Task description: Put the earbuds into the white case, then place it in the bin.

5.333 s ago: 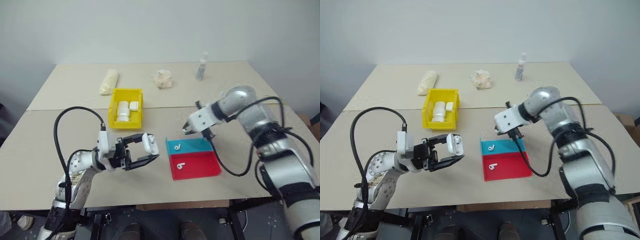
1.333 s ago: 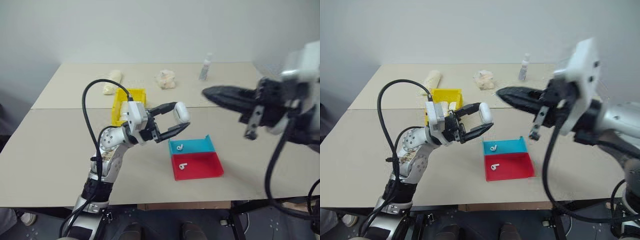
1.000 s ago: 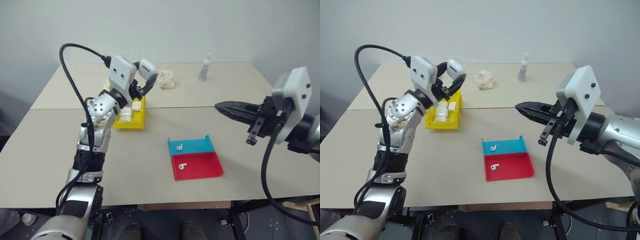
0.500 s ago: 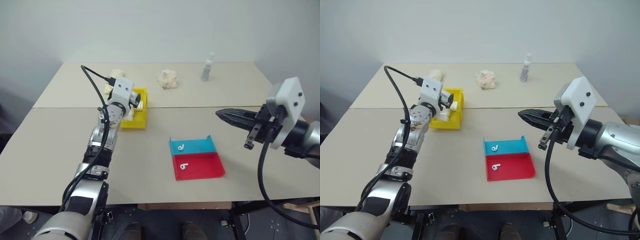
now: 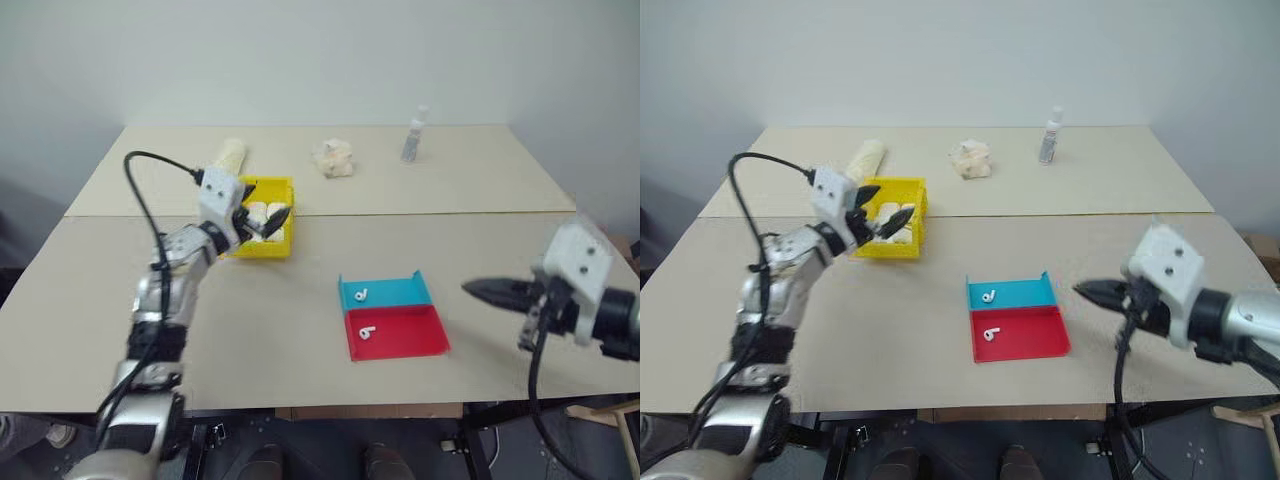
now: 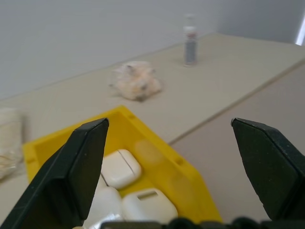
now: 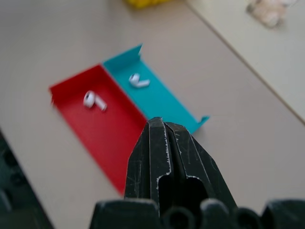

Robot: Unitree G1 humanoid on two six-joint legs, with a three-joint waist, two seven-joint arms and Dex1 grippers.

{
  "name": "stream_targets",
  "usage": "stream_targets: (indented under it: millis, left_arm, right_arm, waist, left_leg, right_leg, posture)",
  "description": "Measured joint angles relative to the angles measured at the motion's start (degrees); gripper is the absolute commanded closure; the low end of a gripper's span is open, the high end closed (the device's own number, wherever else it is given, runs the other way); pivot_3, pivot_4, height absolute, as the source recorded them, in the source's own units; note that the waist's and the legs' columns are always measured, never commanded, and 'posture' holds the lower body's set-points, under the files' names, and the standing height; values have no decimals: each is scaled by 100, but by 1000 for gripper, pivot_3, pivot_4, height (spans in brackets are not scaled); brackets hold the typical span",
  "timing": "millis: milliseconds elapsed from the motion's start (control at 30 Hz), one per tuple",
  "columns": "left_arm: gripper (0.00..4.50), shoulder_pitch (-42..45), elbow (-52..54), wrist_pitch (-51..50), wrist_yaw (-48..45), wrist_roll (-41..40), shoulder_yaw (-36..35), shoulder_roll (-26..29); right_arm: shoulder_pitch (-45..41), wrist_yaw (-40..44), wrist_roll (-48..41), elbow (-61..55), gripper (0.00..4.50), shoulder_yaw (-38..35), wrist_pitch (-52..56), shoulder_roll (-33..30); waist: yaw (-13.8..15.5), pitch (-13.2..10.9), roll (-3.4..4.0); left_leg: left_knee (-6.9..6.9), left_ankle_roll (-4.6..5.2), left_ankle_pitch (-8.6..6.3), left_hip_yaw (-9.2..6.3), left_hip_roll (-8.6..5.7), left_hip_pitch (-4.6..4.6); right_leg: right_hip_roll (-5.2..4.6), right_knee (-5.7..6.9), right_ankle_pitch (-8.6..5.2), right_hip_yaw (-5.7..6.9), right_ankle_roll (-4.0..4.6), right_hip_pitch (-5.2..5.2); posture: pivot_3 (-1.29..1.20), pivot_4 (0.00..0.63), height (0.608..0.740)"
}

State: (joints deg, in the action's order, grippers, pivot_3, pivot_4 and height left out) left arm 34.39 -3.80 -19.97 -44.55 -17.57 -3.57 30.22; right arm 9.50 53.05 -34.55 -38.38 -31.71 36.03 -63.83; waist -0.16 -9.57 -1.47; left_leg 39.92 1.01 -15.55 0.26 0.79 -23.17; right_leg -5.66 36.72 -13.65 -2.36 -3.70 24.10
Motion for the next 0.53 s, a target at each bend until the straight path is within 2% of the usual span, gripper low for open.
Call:
stream_targets:
  millis: [100, 200, 300, 433, 533]
  left_arm:
    - [38, -654, 850, -169, -792, -401, 15, 543]
    - [38, -1082, 1368, -199, -1295, -673, -33, 1004]
    - [38, -1576, 1853, -260, -1691, -1005, -426, 1529]
    - [38, -1896, 2280, -303, -1828, -1385, -926, 1784]
    - [38, -2167, 2547, -386, -1863, -1515, -1069, 1867]
  right_arm:
    - [390, 697, 680, 256, 4341, -408, -1276, 278]
    - [562, 1434, 720, 572, 4341, -968, -2105, 542]
    - [884, 2198, 805, 1012, 4341, -1549, -2729, 546]
    - [907, 2447, 954, 1341, 4341, -1599, -3144, 549]
    - [757, 2412, 1063, 1542, 4341, -1368, -3309, 548]
  waist:
    - [1, 1, -1]
    - [9, 1, 1]
    - [3, 1, 1]
    - [-2, 2, 2]
    - [-15, 2, 2]
  left_leg:
    - [2, -1, 0, 0, 3, 15]
    - [-4, 0, 0, 1, 4, 33]
    - [-12, 8, -7, -1, 14, 61]
    - [-15, 10, -10, -2, 14, 98]
    - [-20, 10, -10, 5, 17, 125]
  right_leg:
    - [1, -6, 0, 0, -1, -13]
    - [3, -37, -1, 2, 0, -34]
    - [8, -67, -1, 9, 0, -76]
    - [6, -68, -1, 3, 0, -110]
    - [11, -67, -4, 5, 4, -136]
  posture:
    - [0, 150, 740]
    - [0, 150, 740]
    - [0, 150, 740]
    - [0, 150, 740]
    - [0, 150, 740]
